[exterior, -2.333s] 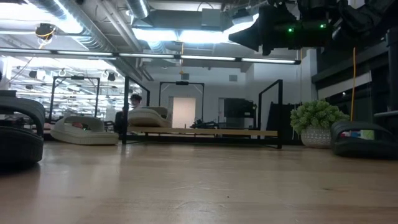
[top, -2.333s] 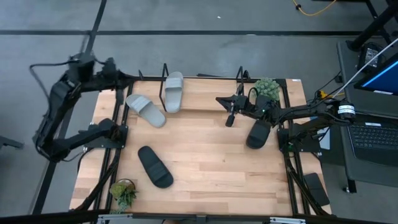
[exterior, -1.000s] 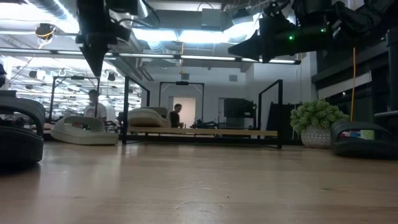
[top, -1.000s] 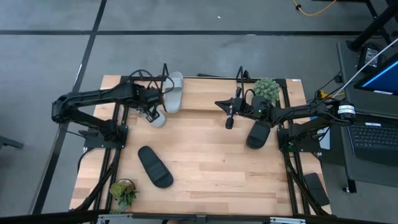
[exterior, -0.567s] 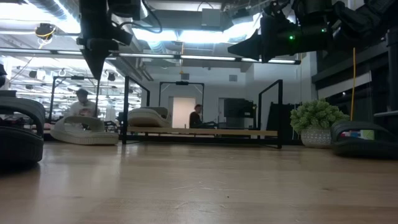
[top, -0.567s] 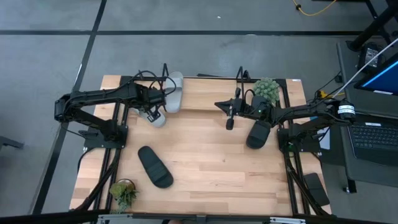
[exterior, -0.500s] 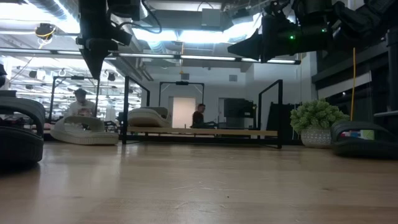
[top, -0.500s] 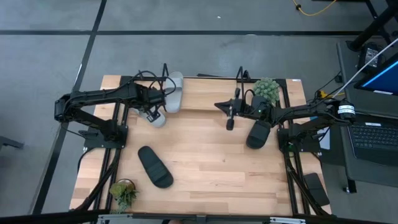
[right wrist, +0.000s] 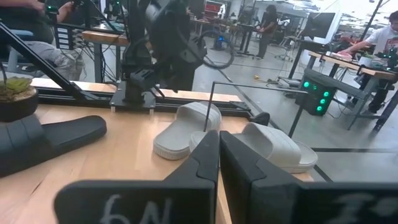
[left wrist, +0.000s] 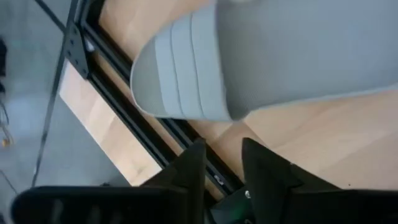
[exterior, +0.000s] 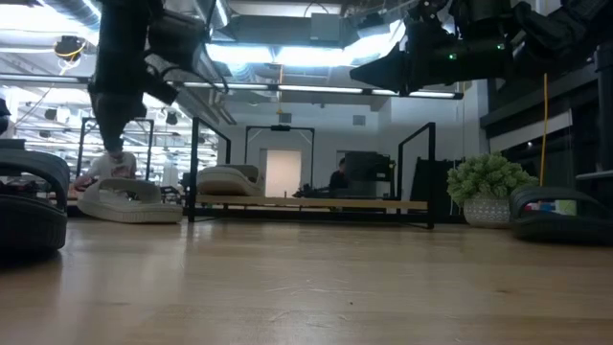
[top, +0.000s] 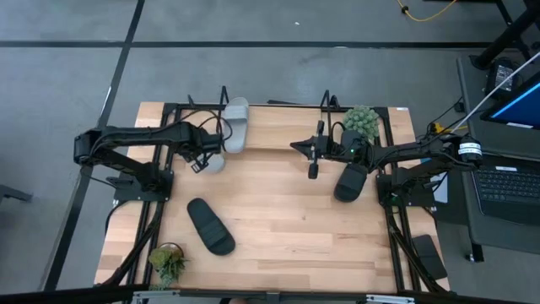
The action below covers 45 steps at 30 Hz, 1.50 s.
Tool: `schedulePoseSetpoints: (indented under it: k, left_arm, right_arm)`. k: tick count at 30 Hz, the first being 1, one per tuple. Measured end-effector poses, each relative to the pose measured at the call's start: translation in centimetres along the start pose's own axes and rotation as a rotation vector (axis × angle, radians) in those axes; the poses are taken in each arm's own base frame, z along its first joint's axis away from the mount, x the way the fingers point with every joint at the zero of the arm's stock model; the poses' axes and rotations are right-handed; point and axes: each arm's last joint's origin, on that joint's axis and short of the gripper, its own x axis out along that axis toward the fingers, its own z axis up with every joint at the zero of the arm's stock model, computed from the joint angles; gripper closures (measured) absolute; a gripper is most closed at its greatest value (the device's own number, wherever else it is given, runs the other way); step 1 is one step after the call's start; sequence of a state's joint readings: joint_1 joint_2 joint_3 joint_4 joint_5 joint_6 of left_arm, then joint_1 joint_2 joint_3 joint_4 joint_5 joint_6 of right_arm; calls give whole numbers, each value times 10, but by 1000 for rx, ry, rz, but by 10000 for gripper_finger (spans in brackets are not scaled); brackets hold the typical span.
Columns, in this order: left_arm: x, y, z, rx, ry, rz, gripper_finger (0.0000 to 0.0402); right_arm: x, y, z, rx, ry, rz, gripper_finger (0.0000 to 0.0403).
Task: Pick and place slides into the shelf
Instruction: Put the gray slide on the shelf
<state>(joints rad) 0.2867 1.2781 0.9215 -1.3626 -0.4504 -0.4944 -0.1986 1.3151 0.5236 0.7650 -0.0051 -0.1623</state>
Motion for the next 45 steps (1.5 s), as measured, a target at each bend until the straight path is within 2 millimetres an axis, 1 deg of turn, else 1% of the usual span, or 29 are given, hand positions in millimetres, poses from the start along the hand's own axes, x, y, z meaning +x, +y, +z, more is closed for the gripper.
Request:
schedulePoseSetpoints:
  k: [3,7,12,20,30,39,45]
  left_arm:
    - [7,-3,-2,-16,6,-2,278]
    - [15,-11,4,-57,-69,-44,265]
    - [27,-17,3,-39,-100,-59,265]
    - [38,-17,-2,-68,-100,17,266]
    - [52,-23,-5,-84,-126,10,266]
    - [56,-18,-4,-113,-117,38,266]
    - [56,-17,-4,-113,-119,44,266]
  right_arm:
    - [0,0,0,-1,0,-1,386]
    - [0,0,0,-1,0,-1,386]
    - [0,0,0,-3,-1,-1,386]
    - [0,0,0,-3,-1,-1,386]
    - [0,0,0,-3,-1,-1,386]
    - [0,0,0,-3,-1,-2,386]
    - [0,0,0,-3,-1,-2,386]
